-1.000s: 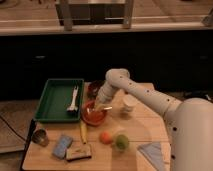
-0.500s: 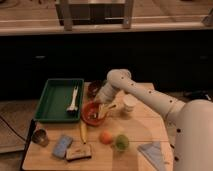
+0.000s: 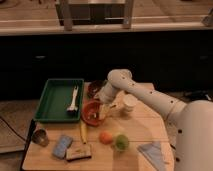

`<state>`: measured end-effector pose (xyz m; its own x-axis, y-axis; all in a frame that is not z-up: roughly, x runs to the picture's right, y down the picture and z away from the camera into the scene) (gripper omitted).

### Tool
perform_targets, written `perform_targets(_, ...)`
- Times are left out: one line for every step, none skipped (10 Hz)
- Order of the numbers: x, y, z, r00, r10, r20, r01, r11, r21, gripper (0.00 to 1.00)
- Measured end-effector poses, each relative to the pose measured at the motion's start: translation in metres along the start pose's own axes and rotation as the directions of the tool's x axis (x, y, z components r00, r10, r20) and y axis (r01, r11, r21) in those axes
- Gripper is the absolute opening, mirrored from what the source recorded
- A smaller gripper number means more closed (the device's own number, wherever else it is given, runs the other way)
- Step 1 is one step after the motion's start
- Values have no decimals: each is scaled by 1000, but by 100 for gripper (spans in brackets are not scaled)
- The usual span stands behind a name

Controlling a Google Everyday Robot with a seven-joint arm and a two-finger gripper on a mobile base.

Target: Place fork in red bowl

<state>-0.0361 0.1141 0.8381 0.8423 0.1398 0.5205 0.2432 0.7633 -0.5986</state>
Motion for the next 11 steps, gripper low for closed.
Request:
perform_targets(0, 0, 0, 1000, -5, 2, 5, 1000, 0, 80)
perform_targets(0, 0, -1, 1000, -12, 5, 12, 1000, 2, 80)
perform_targets(0, 0, -2, 1000, -18, 7, 18, 1000, 3, 80)
perform_targets(-1, 0, -2, 1000, -22, 9, 22, 1000, 4, 80)
perform_targets(0, 0, -2, 1000, -21, 10, 21, 1000, 4, 80)
perform_targets(-1, 0, -2, 1000, -22, 10, 22, 1000, 4, 80)
perform_targets(-1, 0, -2, 1000, -21, 10, 21, 1000, 4, 80)
perform_targets(-1, 0, -2, 1000, -21, 10, 21, 1000, 4, 80)
perform_targets(-1, 0, -2, 1000, -21, 10, 21, 1000, 4, 80)
perform_targets(-1, 0, -2, 1000, -21, 10, 21, 1000, 4, 80)
perform_targets(0, 0, -1, 1000, -21, 10, 21, 1000, 3, 80)
